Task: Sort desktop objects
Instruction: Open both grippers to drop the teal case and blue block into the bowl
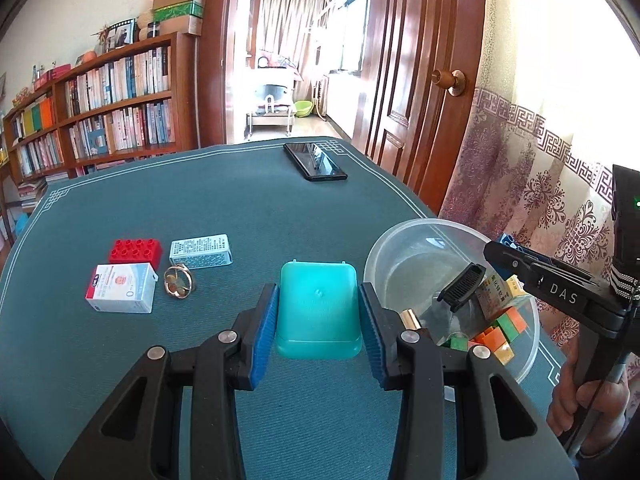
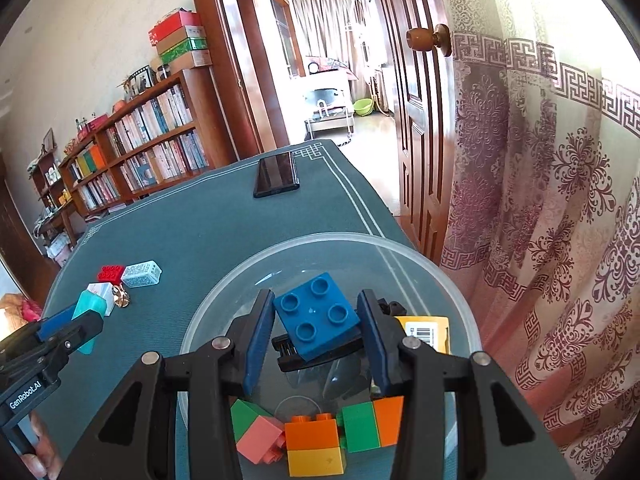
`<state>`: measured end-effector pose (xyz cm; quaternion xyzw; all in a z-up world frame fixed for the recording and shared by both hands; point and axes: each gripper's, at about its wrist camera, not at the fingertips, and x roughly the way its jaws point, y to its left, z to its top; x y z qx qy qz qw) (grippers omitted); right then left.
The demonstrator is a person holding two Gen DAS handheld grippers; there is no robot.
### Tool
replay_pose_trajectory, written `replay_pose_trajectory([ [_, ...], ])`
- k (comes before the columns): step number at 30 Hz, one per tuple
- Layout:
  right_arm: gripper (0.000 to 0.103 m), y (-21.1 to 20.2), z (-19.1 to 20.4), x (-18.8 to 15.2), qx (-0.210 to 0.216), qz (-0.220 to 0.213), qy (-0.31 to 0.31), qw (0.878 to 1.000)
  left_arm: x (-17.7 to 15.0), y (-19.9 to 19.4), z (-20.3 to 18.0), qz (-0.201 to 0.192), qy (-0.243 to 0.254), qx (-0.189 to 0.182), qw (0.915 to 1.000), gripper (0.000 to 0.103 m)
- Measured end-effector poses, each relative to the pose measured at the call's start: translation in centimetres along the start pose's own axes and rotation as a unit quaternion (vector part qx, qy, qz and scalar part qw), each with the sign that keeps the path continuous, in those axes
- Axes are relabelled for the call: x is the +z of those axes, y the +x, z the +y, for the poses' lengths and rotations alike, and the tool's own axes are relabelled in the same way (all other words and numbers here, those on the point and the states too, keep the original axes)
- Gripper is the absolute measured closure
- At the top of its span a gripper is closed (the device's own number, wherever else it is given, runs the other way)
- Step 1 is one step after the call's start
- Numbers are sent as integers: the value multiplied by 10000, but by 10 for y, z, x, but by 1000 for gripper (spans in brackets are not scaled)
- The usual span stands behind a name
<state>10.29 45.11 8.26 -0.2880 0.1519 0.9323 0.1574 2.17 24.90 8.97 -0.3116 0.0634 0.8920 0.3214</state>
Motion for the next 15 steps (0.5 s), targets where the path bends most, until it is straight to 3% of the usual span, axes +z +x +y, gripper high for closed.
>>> replay_pose_trajectory([
  [10,56,-11,-5,11,-101,-227,88,9997,20,20,-37,1,199,-546,9983,60],
  [11,56,-11,-6,11,-129,-244,108,9996,21,23,-39,60,169,-664,9976,51],
  [12,54,-12,-7,12,-151,-247,130,9995,21,26,-40,104,139,-759,9970,32],
  [14,37,-13,-10,13,-167,-290,184,9993,21,27,-43,66,122,-760,9970,19],
  [15,21,-15,-11,13,-204,-356,218,9989,21,26,-43,20,144,-719,9973,19],
])
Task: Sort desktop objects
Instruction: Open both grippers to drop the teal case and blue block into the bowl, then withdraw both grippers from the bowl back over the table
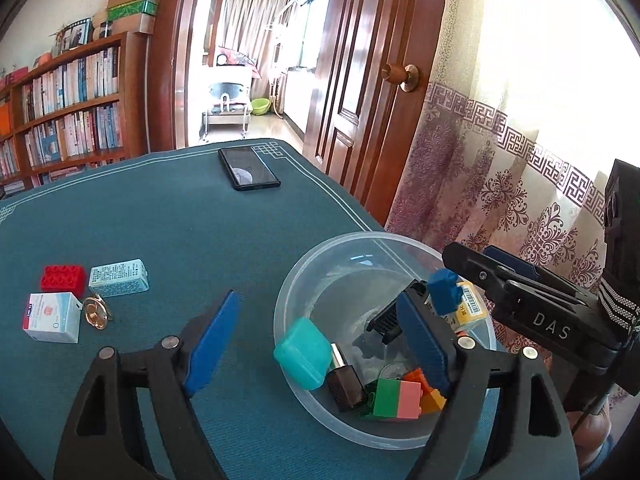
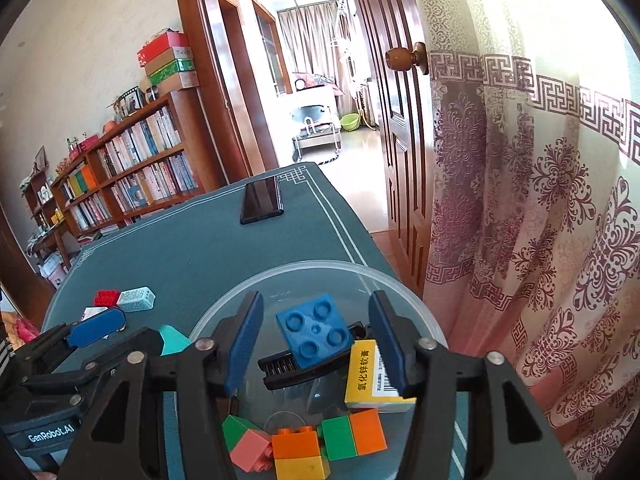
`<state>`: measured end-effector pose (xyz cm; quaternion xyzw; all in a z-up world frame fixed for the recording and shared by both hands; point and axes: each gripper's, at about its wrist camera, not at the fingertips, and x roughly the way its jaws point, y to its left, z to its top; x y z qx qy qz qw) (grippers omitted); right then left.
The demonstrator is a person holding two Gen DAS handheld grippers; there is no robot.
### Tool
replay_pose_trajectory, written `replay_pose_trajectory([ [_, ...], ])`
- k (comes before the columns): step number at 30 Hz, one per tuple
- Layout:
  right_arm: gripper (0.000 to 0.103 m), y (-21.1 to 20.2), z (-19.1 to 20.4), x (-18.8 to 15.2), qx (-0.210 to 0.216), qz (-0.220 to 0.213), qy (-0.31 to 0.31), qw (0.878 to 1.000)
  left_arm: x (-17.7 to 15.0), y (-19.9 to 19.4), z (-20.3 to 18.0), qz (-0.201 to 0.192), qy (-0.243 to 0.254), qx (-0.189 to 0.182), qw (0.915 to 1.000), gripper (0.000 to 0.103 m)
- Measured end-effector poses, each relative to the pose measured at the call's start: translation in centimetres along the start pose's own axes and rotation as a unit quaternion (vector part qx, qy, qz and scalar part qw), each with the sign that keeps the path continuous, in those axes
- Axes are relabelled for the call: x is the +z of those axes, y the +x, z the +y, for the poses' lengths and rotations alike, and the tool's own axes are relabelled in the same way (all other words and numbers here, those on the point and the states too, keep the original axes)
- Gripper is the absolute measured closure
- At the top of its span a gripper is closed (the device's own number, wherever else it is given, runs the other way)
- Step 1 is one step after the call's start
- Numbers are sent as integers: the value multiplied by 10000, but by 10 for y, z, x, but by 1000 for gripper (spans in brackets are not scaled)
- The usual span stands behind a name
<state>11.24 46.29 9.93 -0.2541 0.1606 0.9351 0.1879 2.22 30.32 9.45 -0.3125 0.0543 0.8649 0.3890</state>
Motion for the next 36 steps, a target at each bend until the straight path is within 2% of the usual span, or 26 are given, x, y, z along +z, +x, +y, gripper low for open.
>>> replay_pose_trajectory([
  [1,17,-3,-1,0,-36,-74,22,10000,-1,-1,0,-28,33,33,10000,19],
  [12,15,0,-3,0,-18,-17,222,9997,-8,-9,27,-263,-290,469,9981,19],
  [20,14,4,-3,-3,-17,27,271,9996,-13,-10,48,-286,-518,811,9949,19],
  [25,1,-4,0,-4,-74,-180,226,9996,-14,-10,53,-301,-529,1101,9921,19],
  [30,1,-12,10,-3,-78,-342,71,9994,-15,-10,58,-282,-573,1223,9904,19],
  [36,1,-7,17,-7,-7,-219,0,9998,-16,-12,60,-291,-533,1330,9893,19],
])
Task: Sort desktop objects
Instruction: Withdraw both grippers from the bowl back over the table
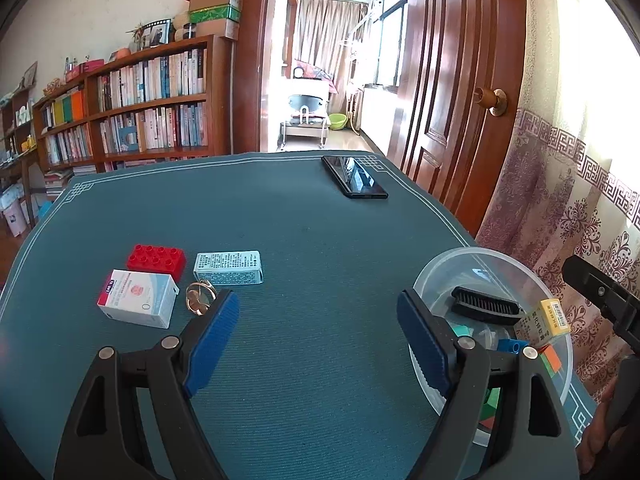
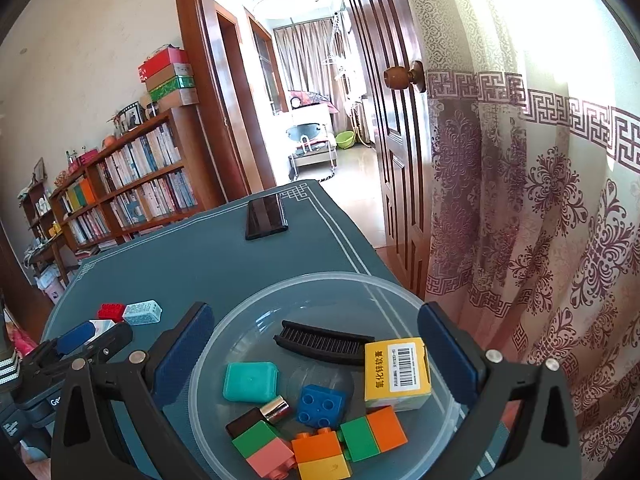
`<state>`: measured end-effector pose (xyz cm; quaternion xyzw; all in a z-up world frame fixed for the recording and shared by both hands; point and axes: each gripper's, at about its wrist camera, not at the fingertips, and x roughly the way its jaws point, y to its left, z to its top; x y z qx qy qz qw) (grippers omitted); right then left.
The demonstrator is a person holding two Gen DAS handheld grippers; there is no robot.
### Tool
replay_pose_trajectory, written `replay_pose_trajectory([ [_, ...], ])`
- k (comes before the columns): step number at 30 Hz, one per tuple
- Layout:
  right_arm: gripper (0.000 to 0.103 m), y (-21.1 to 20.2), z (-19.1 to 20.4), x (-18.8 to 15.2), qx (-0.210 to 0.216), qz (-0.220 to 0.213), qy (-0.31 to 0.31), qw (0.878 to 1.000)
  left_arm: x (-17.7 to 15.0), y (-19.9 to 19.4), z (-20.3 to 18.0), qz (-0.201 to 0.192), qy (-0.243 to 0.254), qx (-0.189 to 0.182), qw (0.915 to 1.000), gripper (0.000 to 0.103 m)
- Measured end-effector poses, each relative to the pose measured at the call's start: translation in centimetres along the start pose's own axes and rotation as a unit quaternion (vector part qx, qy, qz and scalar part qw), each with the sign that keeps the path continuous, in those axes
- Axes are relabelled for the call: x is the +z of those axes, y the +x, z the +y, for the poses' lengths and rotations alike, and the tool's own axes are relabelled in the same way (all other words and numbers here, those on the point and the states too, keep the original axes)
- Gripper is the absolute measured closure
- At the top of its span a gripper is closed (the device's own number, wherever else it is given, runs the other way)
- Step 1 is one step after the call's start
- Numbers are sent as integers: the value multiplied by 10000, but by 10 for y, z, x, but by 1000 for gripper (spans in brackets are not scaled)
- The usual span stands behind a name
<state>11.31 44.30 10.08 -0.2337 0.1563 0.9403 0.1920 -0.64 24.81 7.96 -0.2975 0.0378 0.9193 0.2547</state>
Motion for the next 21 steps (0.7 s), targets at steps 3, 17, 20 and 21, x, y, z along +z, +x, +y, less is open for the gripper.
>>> replay_pose_trajectory([
  [3,1,2,2,-3,35,65,-4,10000,-1,0,3,26,-10,16,10000,19],
  [17,1,13,26,-17,255,352,-155,9989,-7,3,38,201,-339,146,9991,19],
  [20,1,14,31,-20,302,404,-173,9986,-9,3,50,227,-477,198,9984,19],
  [21,1,15,33,-21,315,421,-182,9985,-9,3,54,231,-506,235,9982,19],
])
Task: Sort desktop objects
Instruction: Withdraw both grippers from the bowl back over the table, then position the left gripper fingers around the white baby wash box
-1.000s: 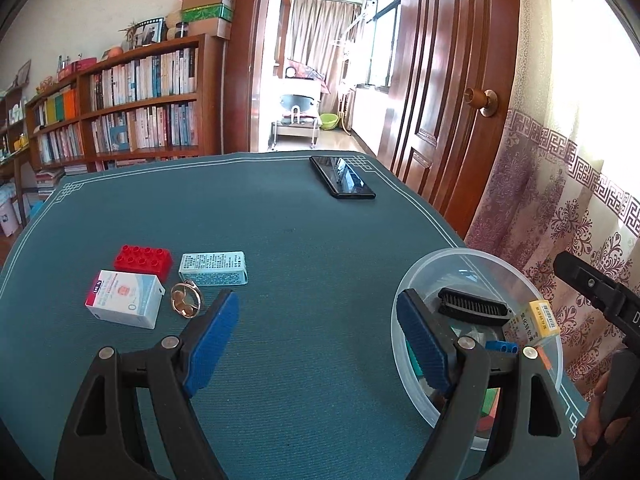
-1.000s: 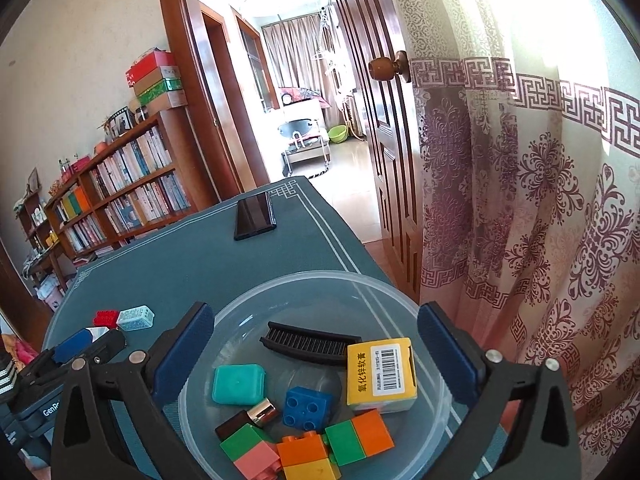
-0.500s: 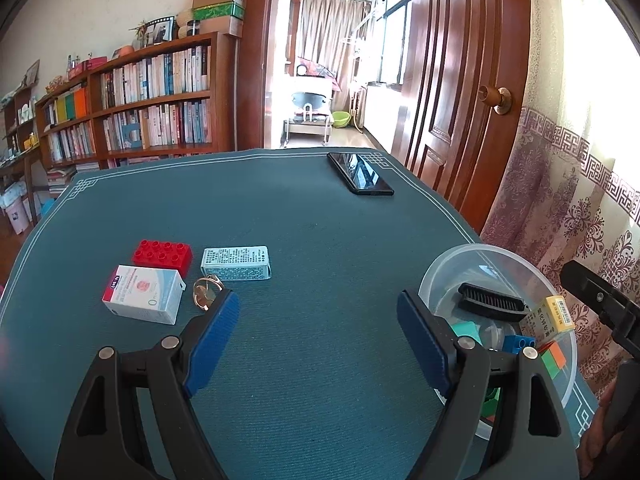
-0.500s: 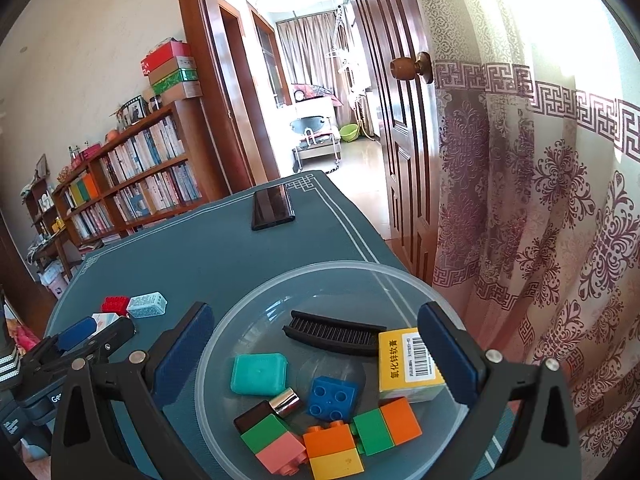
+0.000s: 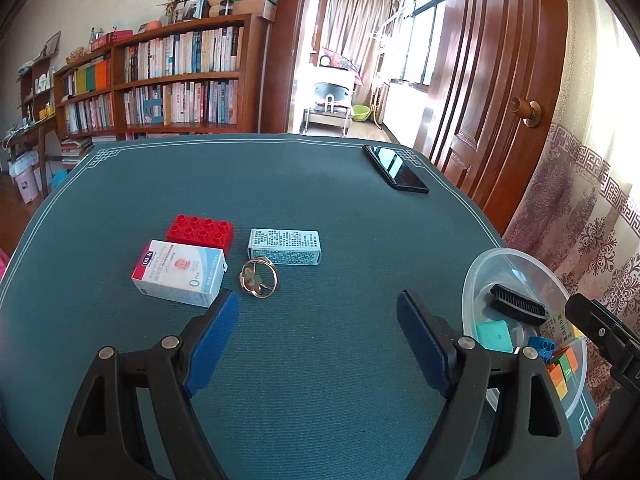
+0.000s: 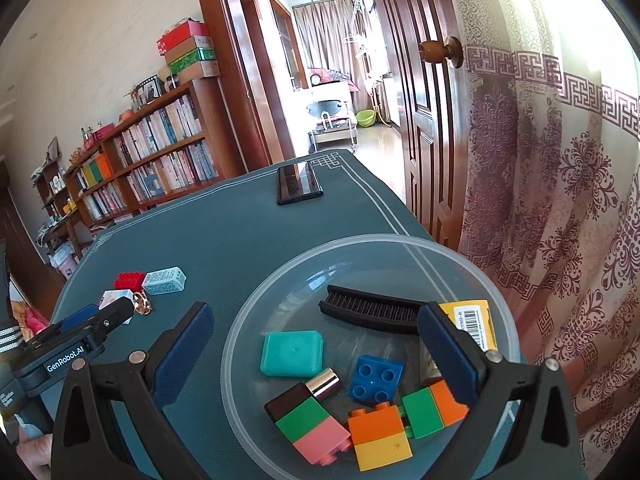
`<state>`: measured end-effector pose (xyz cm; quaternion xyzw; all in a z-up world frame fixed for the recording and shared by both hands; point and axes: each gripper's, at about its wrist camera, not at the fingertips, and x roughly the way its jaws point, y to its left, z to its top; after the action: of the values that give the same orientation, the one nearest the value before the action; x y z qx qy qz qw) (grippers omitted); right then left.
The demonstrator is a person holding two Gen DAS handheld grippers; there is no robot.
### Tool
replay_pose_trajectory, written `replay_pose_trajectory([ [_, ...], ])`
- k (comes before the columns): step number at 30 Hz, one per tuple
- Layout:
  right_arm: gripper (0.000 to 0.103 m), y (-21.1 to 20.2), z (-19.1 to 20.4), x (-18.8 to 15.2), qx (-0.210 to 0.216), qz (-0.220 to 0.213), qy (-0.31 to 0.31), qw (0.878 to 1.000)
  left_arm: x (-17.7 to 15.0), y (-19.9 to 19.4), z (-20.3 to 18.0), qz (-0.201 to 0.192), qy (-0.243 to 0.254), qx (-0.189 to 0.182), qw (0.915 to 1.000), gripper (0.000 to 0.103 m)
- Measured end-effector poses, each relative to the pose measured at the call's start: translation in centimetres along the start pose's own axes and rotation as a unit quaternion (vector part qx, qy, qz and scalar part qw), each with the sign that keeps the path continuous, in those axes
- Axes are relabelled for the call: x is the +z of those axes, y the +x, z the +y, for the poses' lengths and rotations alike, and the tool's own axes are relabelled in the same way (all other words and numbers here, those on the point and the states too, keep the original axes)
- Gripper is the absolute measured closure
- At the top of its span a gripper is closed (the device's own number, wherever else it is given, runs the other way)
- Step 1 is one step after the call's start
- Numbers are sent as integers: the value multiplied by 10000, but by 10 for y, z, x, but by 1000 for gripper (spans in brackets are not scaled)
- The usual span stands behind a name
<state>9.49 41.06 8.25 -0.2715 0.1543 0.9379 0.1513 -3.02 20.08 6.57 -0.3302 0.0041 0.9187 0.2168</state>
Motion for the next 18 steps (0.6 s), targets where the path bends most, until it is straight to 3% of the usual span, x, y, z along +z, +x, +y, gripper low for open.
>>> replay_pose_trajectory([
  [18,1,10,23,-11,174,178,-220,9994,2,7,77,106,-286,709,9970,19],
])
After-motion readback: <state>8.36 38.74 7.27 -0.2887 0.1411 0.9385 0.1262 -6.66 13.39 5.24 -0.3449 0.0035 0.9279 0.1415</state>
